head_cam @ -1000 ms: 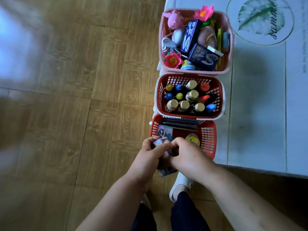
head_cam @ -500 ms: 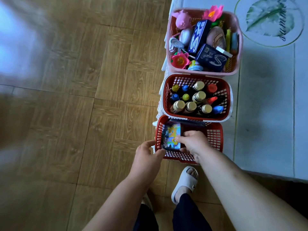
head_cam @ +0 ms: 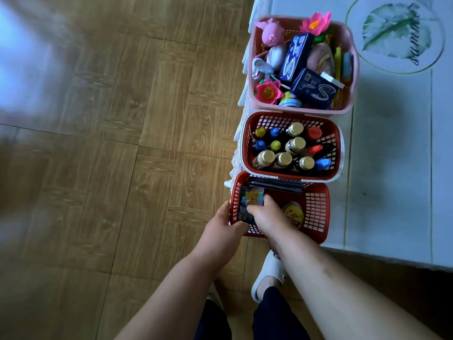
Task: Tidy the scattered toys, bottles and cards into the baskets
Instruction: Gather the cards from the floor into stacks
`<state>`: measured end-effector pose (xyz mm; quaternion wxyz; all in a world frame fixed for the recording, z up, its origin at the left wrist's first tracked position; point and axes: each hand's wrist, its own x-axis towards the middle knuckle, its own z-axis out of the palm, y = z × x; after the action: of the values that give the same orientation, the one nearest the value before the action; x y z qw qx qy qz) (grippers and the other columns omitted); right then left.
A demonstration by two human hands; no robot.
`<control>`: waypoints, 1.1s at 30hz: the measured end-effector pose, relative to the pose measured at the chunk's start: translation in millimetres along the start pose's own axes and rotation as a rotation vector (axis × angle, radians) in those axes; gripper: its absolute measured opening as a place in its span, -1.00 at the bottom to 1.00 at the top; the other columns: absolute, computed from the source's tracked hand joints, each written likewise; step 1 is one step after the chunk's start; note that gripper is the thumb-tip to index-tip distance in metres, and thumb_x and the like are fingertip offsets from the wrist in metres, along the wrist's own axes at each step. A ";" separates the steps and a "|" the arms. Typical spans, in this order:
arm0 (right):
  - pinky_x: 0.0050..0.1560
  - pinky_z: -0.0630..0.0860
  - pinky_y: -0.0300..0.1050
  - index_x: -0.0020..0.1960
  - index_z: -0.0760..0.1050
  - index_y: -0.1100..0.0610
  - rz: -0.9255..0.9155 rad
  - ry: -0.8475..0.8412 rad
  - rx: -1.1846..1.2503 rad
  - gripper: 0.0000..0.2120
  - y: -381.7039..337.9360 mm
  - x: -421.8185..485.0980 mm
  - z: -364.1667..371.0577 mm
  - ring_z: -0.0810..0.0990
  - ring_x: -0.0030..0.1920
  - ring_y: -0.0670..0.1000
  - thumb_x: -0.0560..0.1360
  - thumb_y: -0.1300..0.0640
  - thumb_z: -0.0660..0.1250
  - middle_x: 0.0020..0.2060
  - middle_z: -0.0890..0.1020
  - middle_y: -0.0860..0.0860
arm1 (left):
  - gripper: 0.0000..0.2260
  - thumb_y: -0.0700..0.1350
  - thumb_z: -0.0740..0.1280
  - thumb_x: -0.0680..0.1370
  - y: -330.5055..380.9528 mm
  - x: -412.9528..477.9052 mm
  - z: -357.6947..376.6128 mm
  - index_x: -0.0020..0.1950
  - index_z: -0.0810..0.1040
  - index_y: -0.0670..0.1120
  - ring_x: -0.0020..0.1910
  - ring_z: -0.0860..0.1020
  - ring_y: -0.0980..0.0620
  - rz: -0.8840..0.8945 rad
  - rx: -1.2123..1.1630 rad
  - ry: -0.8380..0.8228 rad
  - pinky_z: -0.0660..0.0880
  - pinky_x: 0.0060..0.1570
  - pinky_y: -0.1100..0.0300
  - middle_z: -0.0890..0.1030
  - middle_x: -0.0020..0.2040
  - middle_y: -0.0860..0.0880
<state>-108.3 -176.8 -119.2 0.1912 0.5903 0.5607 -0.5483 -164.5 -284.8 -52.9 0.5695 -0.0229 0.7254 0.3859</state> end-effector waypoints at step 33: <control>0.07 0.47 -0.03 0.35 0.37 0.12 -0.102 0.190 -0.618 -0.52 32.2 14.7 -55.4 0.49 0.22 0.16 0.49 0.07 0.42 0.26 0.43 0.11 | -0.70 -0.22 0.29 0.57 -4.8 -0.5 6.9 0.06 0.49 0.21 -0.06 0.62 0.29 0.018 -0.077 -0.062 0.43 -0.04 0.31 0.70 -0.05 0.14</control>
<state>-59.6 -133.2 -126.4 0.2804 0.5240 0.7447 -0.3036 -156.5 -284.3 -55.3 0.5869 -0.0259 0.6922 0.4191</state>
